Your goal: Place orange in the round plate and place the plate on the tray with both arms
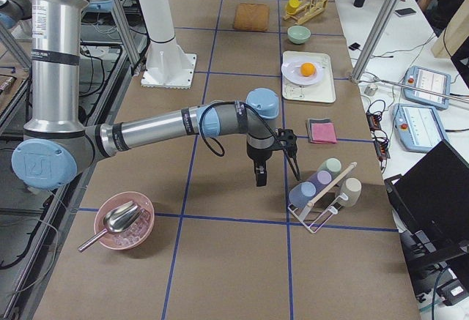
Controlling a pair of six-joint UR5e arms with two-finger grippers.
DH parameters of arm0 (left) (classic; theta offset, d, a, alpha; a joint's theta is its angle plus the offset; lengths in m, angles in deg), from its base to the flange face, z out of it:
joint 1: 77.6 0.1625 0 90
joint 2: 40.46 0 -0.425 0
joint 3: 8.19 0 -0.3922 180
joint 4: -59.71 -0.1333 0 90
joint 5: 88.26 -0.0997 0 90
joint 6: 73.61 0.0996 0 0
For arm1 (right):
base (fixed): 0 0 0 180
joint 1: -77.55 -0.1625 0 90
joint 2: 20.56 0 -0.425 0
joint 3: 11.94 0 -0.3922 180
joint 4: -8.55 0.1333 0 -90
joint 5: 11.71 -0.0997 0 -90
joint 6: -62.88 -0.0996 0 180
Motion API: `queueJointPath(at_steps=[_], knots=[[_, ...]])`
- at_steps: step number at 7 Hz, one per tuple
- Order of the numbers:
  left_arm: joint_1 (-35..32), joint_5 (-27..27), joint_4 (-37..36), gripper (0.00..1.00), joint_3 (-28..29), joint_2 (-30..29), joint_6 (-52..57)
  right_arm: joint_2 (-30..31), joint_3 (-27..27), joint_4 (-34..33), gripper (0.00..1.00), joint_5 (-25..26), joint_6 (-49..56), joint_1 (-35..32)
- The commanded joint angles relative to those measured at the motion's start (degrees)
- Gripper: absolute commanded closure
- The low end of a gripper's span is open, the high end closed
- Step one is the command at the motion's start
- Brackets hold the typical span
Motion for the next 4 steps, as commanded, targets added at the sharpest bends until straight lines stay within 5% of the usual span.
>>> queueJointPath(at_steps=[1, 4], knots=[[-7.48, 3.84, -1.04, 0.02, 7.44, -1.03, 10.29, -0.13, -0.03, 0.02, 0.0, -0.06, 0.0, 0.0], [-7.77, 3.86, -1.03, 0.02, 9.05, -0.51, 10.48, -0.22, -0.03, 0.11, 0.0, 0.02, 0.0, 0.0]])
